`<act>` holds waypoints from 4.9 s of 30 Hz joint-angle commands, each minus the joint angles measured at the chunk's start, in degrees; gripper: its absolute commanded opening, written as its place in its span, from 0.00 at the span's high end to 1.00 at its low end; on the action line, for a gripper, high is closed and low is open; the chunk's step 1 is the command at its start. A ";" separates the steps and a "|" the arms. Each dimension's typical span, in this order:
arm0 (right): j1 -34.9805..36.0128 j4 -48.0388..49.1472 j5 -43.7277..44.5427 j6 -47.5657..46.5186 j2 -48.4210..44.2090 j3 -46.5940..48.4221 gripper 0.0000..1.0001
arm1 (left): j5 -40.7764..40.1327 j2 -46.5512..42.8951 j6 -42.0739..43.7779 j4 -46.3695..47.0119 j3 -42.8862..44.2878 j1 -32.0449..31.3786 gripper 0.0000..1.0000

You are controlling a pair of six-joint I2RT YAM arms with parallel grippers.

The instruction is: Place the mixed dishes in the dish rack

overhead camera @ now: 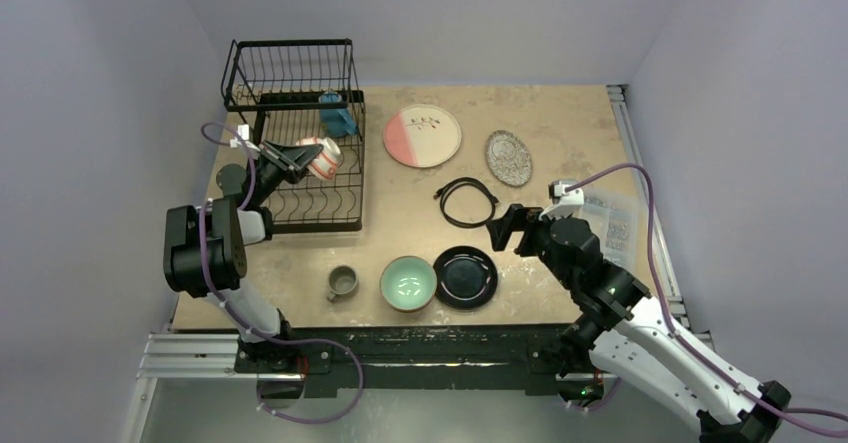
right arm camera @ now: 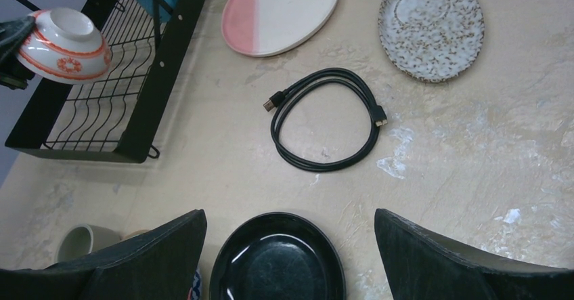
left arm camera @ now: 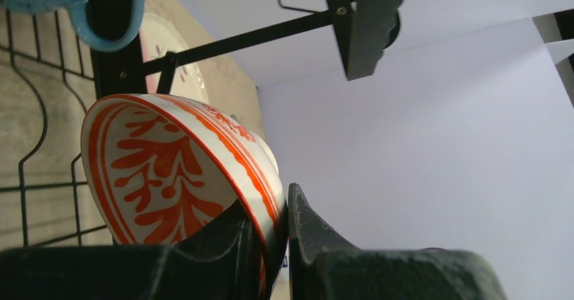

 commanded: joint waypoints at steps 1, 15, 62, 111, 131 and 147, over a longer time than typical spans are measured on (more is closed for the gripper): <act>0.10 2.58 1.58 -0.42 1.01 0.03 0.04 | -1.83 1.34 -1.56 10.07 3.09 0.26 1.00; 0.08 2.78 1.94 -0.64 1.61 -0.02 0.04 | -2.39 12.17 -3.42 9.98 12.78 -4.83 1.00; 0.08 4.47 1.60 -1.40 4.55 -0.16 0.05 | 7.35 19.45 -6.89 10.07 24.01 -4.06 1.00; 0.10 5.43 1.36 -1.41 5.31 -0.91 0.05 | -0.95 5.05 34.73 -57.64 26.88 -0.18 0.55; 0.07 5.88 1.17 -2.20 7.36 -0.71 0.05 | -7.39 -34.35 38.05 -79.16 3.83 0.62 0.28; 3.65 23.38 -16.96 7.29 20.76 -4.57 0.08 | -16.56 -66.85 37.72 -91.41 -3.68 -32.04 0.27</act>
